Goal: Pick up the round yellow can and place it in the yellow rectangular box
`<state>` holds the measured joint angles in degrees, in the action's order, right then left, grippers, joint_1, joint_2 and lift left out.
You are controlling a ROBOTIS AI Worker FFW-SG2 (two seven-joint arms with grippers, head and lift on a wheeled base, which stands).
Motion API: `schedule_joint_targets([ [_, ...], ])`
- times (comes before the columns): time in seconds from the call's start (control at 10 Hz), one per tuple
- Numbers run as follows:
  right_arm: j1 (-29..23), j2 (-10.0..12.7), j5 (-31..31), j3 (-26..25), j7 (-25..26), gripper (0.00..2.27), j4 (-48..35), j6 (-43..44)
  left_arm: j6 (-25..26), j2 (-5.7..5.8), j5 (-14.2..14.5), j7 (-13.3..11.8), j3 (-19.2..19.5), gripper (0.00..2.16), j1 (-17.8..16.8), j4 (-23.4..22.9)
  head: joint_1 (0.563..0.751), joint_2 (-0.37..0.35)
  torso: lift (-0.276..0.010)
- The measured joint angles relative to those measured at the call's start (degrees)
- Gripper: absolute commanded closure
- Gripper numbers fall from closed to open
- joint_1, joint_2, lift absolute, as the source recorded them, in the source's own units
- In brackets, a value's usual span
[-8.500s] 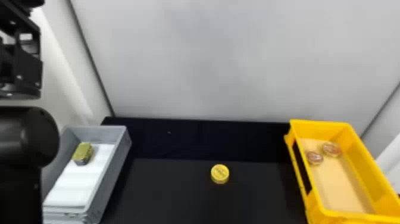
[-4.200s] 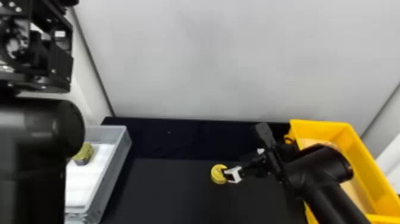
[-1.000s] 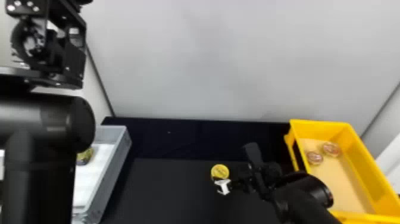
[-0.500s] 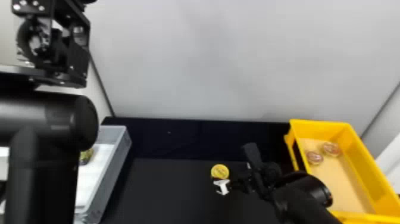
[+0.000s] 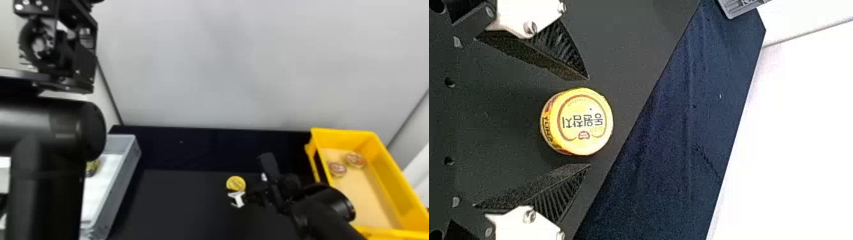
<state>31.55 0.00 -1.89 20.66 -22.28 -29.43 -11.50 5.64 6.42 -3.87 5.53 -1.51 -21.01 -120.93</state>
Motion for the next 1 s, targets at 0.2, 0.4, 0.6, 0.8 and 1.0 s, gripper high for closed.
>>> schedule_joint_targets([
  [0.2,0.0,0.0,0.1,0.0,0.0,0.51,0.3,0.0,-0.1,0.0,0.0,0.0,0.0,0.14,0.0,0.0,0.663,0.054,-0.005],
  [0.4,0.0,0.0,0.3,0.0,0.0,0.55,0.6,0.0,-0.2,0.0,0.0,0.0,0.0,0.14,0.0,0.1,0.663,0.054,-0.005],
  [0.6,0.0,0.0,0.4,0.0,-0.1,0.6,0.8,0.1,-0.2,0.0,0.0,0.0,0.0,0.14,0.0,0.2,0.663,0.054,-0.005],
  [0.8,0.0,0.0,0.4,-0.1,-0.4,0.66,0.8,0.1,-0.2,0.0,0.0,0.0,0.0,0.14,-0.1,0.2,0.663,0.054,-0.005],
  [1.0,-0.1,0.0,0.4,-0.1,-0.8,0.66,0.7,0.0,-0.2,0.0,0.0,0.0,0.1,0.14,0.0,0.1,0.663,0.054,-0.005],
])
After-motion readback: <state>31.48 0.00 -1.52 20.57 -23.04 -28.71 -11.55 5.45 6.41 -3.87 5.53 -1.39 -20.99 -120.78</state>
